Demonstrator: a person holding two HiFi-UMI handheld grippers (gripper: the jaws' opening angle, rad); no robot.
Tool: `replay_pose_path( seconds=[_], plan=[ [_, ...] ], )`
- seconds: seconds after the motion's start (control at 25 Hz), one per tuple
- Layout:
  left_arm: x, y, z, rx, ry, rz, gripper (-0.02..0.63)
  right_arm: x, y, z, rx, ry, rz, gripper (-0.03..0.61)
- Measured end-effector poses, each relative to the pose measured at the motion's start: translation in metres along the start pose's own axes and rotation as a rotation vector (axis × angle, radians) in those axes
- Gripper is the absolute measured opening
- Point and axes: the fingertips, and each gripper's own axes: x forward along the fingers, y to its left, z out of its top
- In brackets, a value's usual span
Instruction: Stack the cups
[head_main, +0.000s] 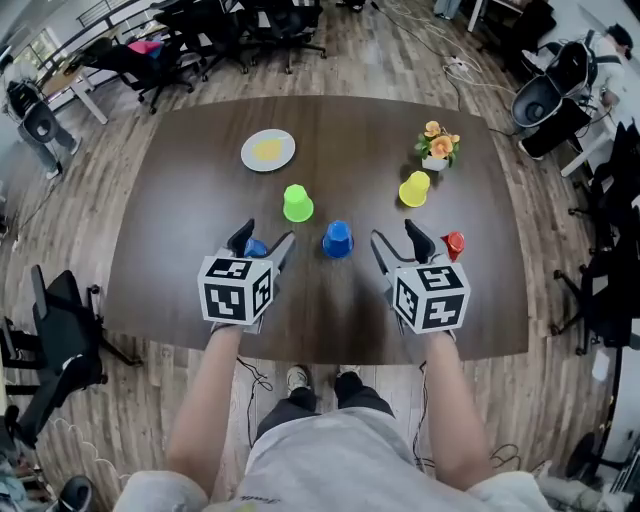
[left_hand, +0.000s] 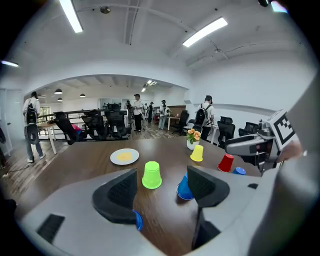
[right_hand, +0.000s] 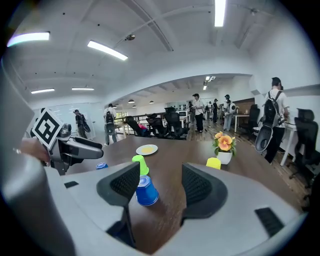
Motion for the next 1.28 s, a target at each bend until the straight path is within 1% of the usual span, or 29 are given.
replay_pose_path(
  seconds=[0.36, 0.64, 0.76, 0.96, 1.04, 1.12, 1.28],
  plan=[
    [-0.008, 0.034, -0.033, 0.035, 0.028, -0.057, 0.314, -0.001, 0.036, -0.017, 0.025, 0.003, -0.068, 0.247],
    [-0.001, 0.065, -0.061, 0.072, 0.064, -0.101, 0.319, 0.006, 0.065, -0.048, 0.056, 0.029, -0.097, 0.247],
    [0.006, 0.071, -0.073, 0.081, 0.086, -0.121, 0.321, 0.007, 0.075, -0.055, 0.057, 0.034, -0.103, 0.247],
    [0.019, 0.069, -0.096, 0.093, 0.139, -0.143, 0.319, 0.004, 0.082, -0.061, 0.052, 0.043, -0.114, 0.247],
    [0.022, 0.07, -0.102, 0.089, 0.151, -0.138, 0.298, 0.002, 0.083, -0.063, 0.05, 0.048, -0.119, 0.247],
    [0.023, 0.071, -0.103, 0.087, 0.151, -0.128, 0.217, 0.001, 0.083, -0.065, 0.05, 0.054, -0.124, 0.247],
    [0.024, 0.057, -0.099, 0.097, 0.133, -0.149, 0.218, -0.003, 0.079, -0.071, 0.055, 0.065, -0.136, 0.247]
  ],
)
